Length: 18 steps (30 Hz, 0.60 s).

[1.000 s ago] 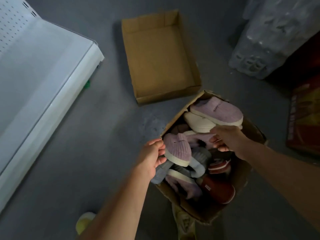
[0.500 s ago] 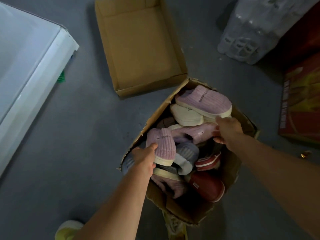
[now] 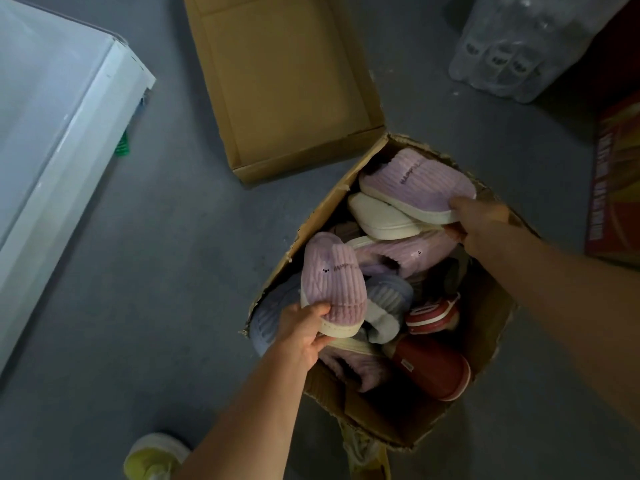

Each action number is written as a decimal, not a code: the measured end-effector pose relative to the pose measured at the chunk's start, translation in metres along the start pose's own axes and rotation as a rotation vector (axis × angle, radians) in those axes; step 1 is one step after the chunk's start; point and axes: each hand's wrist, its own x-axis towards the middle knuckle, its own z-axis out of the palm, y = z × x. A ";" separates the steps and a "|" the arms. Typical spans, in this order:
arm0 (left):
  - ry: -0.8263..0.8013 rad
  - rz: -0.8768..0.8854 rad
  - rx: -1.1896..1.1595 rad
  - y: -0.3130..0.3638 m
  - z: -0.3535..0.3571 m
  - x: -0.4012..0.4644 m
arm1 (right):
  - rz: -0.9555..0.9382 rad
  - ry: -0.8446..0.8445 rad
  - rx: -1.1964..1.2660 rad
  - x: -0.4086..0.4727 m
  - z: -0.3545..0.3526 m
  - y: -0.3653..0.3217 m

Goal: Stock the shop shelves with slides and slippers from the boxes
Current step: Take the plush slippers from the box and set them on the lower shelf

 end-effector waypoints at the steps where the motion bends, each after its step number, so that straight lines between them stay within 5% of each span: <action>1: -0.022 -0.004 -0.020 -0.003 -0.004 -0.004 | 0.027 0.012 0.012 -0.005 -0.001 0.003; 4: -0.097 -0.007 -0.097 -0.011 -0.016 -0.021 | 0.140 -0.017 0.160 -0.029 -0.012 0.021; 11: -0.346 0.101 -0.302 -0.023 -0.039 -0.069 | 0.425 -0.411 0.443 -0.118 -0.031 0.093; 18: -0.377 0.152 -0.470 -0.023 -0.056 -0.089 | 0.353 -0.589 0.498 -0.173 -0.011 0.105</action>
